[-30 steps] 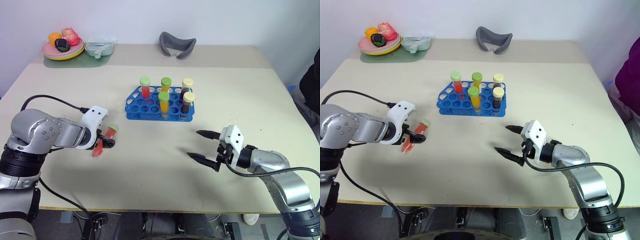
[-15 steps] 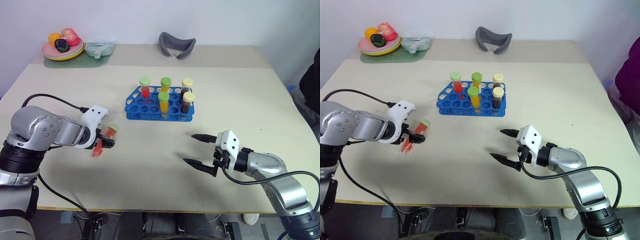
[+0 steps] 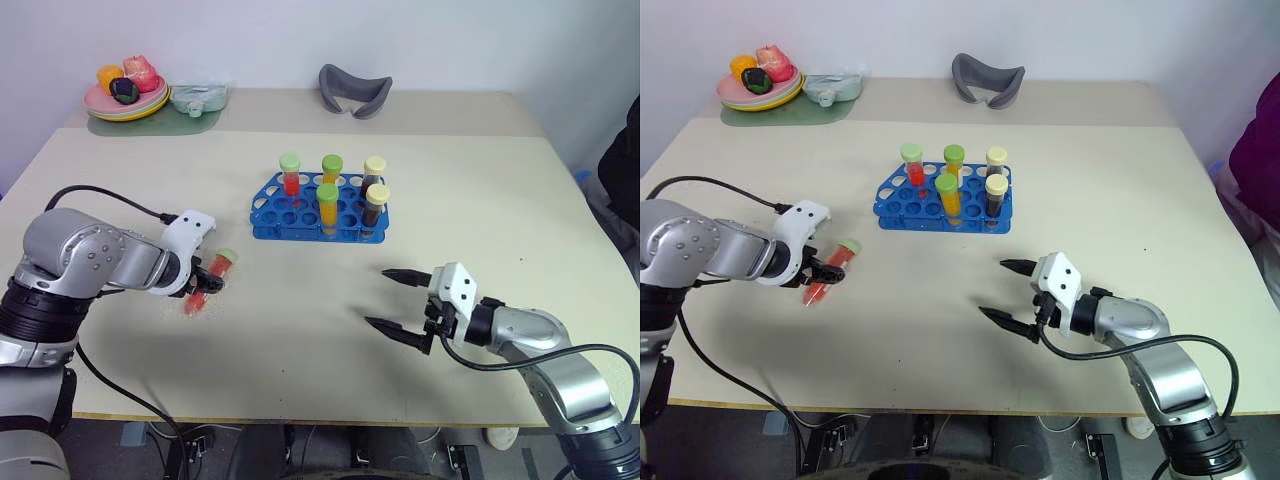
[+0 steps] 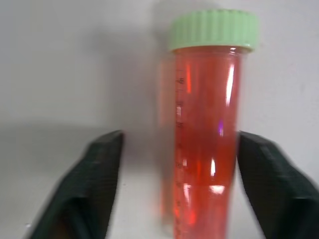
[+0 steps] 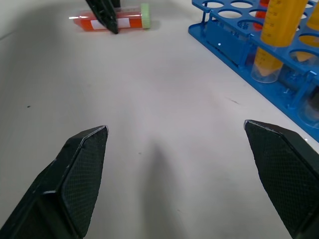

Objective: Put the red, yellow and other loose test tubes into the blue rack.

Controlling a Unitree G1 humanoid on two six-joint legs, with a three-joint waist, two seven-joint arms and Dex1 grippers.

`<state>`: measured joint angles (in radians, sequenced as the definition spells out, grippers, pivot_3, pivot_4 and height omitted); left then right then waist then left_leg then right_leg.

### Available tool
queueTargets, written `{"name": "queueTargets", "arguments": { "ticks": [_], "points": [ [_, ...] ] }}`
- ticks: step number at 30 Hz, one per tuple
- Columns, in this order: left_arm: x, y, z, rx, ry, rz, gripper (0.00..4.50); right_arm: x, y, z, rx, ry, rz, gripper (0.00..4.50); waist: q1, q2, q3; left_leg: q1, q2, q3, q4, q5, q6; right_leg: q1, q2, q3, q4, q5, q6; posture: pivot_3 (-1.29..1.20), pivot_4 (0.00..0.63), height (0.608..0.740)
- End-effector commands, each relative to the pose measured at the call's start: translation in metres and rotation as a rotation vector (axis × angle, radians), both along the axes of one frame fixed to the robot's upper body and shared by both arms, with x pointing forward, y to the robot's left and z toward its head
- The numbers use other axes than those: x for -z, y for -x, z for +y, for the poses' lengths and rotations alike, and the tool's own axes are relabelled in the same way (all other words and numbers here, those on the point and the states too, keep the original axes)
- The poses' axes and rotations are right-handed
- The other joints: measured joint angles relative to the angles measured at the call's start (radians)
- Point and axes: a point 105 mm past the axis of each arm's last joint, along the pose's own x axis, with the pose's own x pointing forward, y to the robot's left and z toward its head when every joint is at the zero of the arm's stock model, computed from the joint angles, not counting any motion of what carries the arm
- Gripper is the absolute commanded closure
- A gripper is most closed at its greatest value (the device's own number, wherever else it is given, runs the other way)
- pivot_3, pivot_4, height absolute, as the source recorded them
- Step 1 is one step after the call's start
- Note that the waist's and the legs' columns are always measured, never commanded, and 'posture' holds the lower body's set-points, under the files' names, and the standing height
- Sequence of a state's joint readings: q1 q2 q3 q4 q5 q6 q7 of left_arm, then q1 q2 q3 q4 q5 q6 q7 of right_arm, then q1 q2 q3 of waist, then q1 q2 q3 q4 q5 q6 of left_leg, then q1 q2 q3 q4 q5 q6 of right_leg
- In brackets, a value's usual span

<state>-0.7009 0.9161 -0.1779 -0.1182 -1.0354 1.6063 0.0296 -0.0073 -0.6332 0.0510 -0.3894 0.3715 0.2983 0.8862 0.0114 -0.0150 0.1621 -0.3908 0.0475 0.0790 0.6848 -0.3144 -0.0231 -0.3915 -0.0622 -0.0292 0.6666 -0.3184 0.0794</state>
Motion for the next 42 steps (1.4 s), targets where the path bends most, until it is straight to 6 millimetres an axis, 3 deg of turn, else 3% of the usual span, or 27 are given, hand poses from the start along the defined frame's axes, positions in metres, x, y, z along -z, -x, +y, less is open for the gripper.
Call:
{"name": "queueTargets", "arguments": {
  "ticks": [1,10,14,16,19,22,24,26,28,32,35,42],
  "points": [
    [-0.005,-0.003,0.002,-0.008,-0.015,-0.017,3.15,-0.011,0.002,0.006,-0.019,-0.018,-0.054,0.00,0.000,0.000,0.000,0.000,0.000,0.000,0.000,0.000,0.000,0.000,0.000,0.000,0.000,0.000,0.000,0.00,0.150,0.735],
    [-0.009,-0.007,0.005,-0.029,-0.032,-0.045,3.15,-0.011,0.001,0.007,-0.014,-0.020,-0.054,0.00,0.001,0.000,0.000,0.000,0.000,0.000,0.000,0.000,0.000,0.000,0.000,0.000,0.000,0.000,0.000,0.00,0.150,0.735],
    [-0.026,-0.016,0.011,-0.063,-0.063,-0.131,3.15,-0.012,0.000,0.006,-0.012,-0.020,-0.055,0.00,0.000,0.000,0.000,0.000,0.000,0.000,0.000,0.000,0.000,0.000,0.000,0.000,0.000,0.000,0.000,0.00,0.150,0.735],
    [-0.044,-0.023,0.010,-0.071,-0.067,-0.223,3.15,-0.013,-0.001,0.006,-0.010,-0.021,-0.055,0.00,0.001,0.000,0.000,0.000,0.000,0.000,0.000,0.000,0.000,0.000,0.000,0.000,0.000,0.000,0.000,0.00,0.150,0.735],
    [-0.102,-0.047,0.010,-0.068,-0.101,-0.613,3.15,-0.014,-0.002,0.006,-0.006,-0.024,-0.056,0.00,0.001,-0.001,0.000,0.000,0.000,0.000,0.000,0.000,0.000,0.000,0.000,0.000,0.000,0.000,0.000,0.00,0.150,0.735],
    [-0.141,-0.054,-0.005,0.004,-0.037,-0.903,3.15,-0.014,-0.002,0.006,-0.007,-0.025,-0.055,0.00,0.001,-0.001,0.000,0.000,0.000,0.000,0.000,0.000,0.000,0.000,0.000,0.000,0.000,0.000,0.000,0.00,0.150,0.735],
    [-0.156,-0.054,-0.014,0.028,0.006,-1.045,3.15,-0.014,-0.003,0.007,-0.008,-0.027,-0.055,0.00,0.002,0.000,0.000,0.000,0.000,0.001,0.000,0.000,0.000,0.000,0.000,0.000,0.000,0.000,0.000,0.00,0.150,0.735],
    [-0.164,-0.047,-0.036,0.085,0.150,-1.206,3.15,-0.014,-0.004,0.009,-0.011,-0.031,-0.057,0.00,0.002,0.001,-0.001,0.000,0.000,0.001,0.000,0.000,0.000,0.000,0.000,-0.001,0.000,0.000,0.000,0.00,0.150,0.735],
    [-0.157,-0.041,-0.055,0.069,0.289,-1.337,3.15,-0.014,-0.005,0.013,-0.014,-0.041,-0.060,0.00,0.002,0.001,-0.001,0.000,0.000,0.001,0.000,0.000,0.000,0.000,0.000,0.000,0.000,0.000,0.000,0.00,0.150,0.735],
    [-0.124,-0.045,-0.075,0.050,0.247,-1.444,3.15,-0.015,-0.006,0.019,-0.011,-0.057,-0.063,0.00,0.002,0.001,-0.001,0.000,0.000,0.001,0.001,0.000,0.000,0.000,0.000,0.000,0.000,0.000,0.000,0.00,0.150,0.735],
    [-0.111,-0.046,-0.088,0.017,0.337,-1.505,3.15,-0.018,-0.007,0.018,0.001,-0.066,-0.068,0.00,0.004,0.001,-0.001,0.000,0.000,0.001,0.001,0.000,0.000,0.000,0.000,-0.001,0.000,0.000,0.000,0.00,0.150,0.735],
    [-0.096,-0.045,-0.105,0.022,0.442,-1.592,3.15,-0.025,-0.013,0.013,0.055,-0.092,-0.085,0.00,0.002,0.001,-0.001,0.000,0.000,0.002,0.001,-0.001,0.002,0.000,0.000,-0.001,0.000,0.001,0.000,0.00,0.150,0.735]
  ]
}}
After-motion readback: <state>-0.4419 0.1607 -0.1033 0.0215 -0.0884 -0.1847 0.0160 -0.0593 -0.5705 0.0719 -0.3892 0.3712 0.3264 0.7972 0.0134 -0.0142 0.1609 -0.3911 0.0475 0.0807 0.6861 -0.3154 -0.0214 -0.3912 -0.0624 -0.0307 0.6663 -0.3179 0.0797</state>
